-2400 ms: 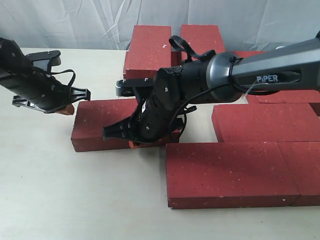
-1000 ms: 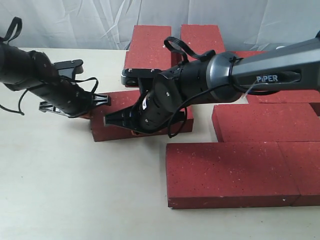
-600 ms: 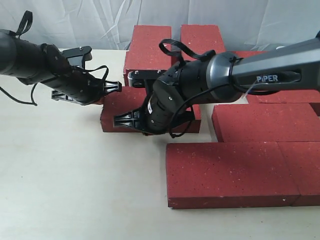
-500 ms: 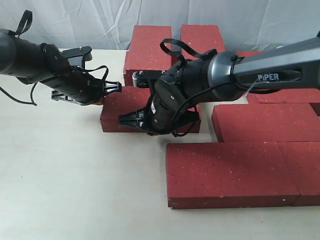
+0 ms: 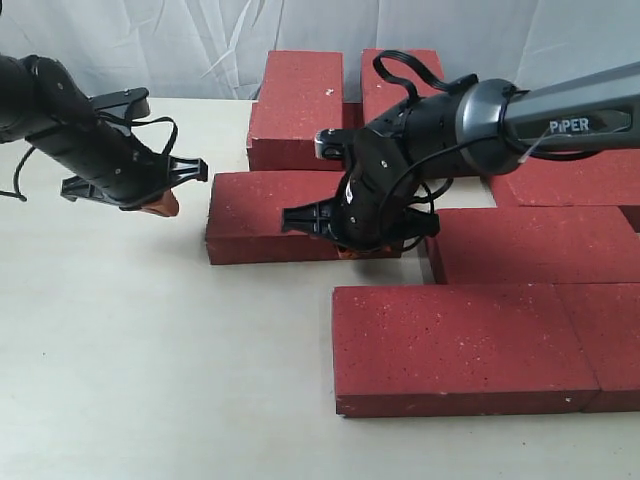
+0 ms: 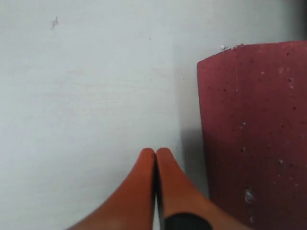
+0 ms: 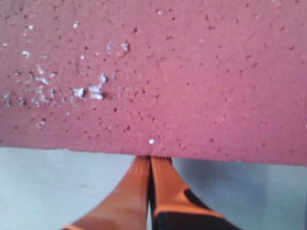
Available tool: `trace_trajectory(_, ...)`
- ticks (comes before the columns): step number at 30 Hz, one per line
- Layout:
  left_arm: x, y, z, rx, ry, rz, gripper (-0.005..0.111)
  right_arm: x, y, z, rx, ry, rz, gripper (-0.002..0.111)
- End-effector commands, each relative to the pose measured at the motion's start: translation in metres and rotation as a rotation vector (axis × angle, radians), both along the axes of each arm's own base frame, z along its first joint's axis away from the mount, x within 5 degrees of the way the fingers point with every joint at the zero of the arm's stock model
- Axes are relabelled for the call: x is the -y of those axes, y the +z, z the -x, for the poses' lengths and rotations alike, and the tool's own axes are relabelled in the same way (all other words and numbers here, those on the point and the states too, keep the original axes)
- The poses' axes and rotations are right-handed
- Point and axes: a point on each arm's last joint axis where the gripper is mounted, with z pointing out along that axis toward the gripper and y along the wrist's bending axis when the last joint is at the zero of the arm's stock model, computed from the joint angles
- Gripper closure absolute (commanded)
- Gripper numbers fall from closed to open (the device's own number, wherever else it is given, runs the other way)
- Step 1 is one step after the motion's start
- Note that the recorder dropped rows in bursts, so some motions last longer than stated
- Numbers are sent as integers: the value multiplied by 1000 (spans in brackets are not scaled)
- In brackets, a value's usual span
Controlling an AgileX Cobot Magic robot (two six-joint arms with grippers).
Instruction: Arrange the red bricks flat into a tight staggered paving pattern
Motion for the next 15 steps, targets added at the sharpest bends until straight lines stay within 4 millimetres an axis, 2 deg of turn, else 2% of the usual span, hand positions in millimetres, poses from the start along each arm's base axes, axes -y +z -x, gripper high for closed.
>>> trace_trajectory(1, 16, -1, 1, 12, -19, 14, 107, 2, 1, -3, 4, -12, -19, 109)
trace_trajectory(7, 29, -23, 2, -25, -27, 16, 107, -7, 1, 4, -53, 74, -86, 109)
trace_trajectory(15, 46, -18, -2, -23, 10, 91, 107, -14, 4, 2, -25, 102, -166, 109)
